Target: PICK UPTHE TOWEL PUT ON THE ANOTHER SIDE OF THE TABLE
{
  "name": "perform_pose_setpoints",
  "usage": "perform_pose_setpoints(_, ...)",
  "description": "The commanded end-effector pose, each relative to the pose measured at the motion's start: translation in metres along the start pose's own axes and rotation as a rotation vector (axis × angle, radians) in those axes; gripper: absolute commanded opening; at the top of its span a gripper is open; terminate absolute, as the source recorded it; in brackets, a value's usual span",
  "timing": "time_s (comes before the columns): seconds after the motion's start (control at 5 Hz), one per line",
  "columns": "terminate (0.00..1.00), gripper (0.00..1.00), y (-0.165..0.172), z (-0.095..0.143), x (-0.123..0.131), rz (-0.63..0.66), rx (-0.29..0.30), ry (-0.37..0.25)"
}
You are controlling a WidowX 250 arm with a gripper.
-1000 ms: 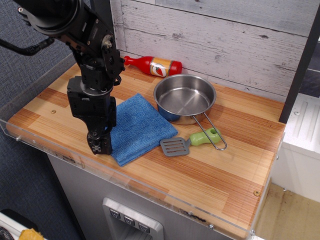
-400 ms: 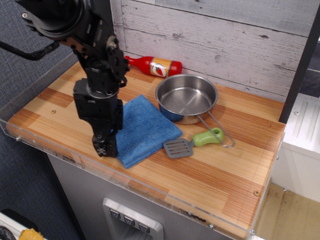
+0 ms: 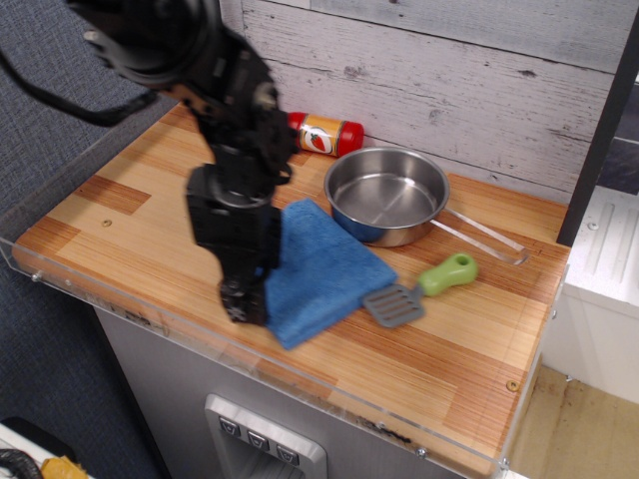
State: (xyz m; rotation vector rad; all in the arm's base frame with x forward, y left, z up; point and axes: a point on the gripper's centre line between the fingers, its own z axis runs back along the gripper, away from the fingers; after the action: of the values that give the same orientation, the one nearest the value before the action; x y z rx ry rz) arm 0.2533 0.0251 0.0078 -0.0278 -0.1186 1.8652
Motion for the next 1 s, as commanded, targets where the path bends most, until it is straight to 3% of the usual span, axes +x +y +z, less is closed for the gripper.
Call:
perform_pose_setpoints(0.0,0.0,1.0,0.014,0.005,-0.043,-0.129,-0.026,0.003)
perform_pose_setpoints(0.4,0.0,1.0,0.027,0.01,-0.074,-0.244,-0.036,0.013)
perform_pose_setpoints(0.8,0.0,1.0,0.03,0.015,-0.081,-0.292,-0.045,0.019)
